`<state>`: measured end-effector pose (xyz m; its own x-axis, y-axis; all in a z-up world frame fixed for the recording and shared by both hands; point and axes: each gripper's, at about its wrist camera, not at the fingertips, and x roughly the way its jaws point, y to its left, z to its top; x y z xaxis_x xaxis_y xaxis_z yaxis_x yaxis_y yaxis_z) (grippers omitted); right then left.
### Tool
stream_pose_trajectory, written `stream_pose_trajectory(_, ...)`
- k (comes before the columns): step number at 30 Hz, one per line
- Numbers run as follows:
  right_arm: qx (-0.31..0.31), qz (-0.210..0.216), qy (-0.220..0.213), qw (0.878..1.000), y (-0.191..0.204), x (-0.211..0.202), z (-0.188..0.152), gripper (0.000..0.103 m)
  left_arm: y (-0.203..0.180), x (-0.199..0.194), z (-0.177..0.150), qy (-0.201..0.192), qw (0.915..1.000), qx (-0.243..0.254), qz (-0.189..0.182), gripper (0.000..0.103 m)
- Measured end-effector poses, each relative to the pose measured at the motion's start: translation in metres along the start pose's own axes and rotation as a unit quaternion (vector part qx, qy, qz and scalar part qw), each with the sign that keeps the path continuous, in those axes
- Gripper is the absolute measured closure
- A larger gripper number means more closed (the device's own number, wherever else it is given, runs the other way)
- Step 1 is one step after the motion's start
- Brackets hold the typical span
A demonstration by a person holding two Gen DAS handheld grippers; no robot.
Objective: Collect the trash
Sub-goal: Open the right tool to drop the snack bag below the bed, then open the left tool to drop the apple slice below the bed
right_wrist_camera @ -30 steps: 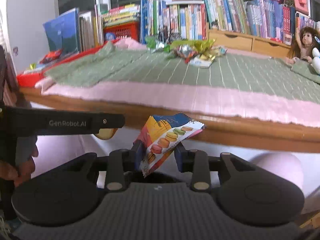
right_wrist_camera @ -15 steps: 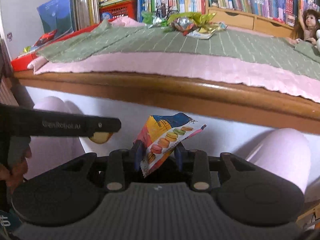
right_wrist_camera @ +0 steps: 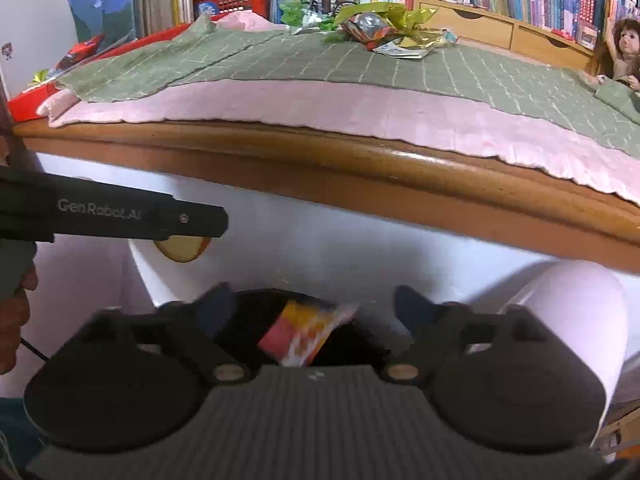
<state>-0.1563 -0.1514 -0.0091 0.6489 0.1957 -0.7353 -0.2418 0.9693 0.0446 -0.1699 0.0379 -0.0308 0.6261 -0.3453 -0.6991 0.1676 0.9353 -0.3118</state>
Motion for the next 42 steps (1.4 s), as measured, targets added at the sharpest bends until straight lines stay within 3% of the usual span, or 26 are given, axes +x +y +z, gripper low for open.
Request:
stream_pose_trajectory(11,0.036,-0.023,0.016,0.999,-0.016,0.005,-0.001,0.0,0.0,0.006,-0.002,0.014,0.9999,0.004,0.004,0.064)
stream_pose_trajectory(26,0.005,-0.071,0.019,0.997,-0.025,-0.003,-0.004,0.0,-0.012,0.019,-0.011,0.042,0.9988,0.023,-0.006,0.06)
stream_pose_trajectory(27,0.0,-0.073,0.018,0.997,-0.024,-0.004,-0.004,0.0,-0.012,0.02,-0.01,0.043,0.9988,0.022,-0.004,0.053)
stream_pose_trajectory(30,-0.011,-0.08,0.014,0.997,-0.024,-0.007,-0.004,0.0,-0.011,0.022,-0.01,0.041,0.999,0.016,0.006,0.0)
stream_pose_trajectory(42,-0.014,-0.08,0.016,0.997,-0.022,-0.006,-0.003,0.0,0.0,0.027,-0.007,0.053,0.998,0.009,0.033,0.0)
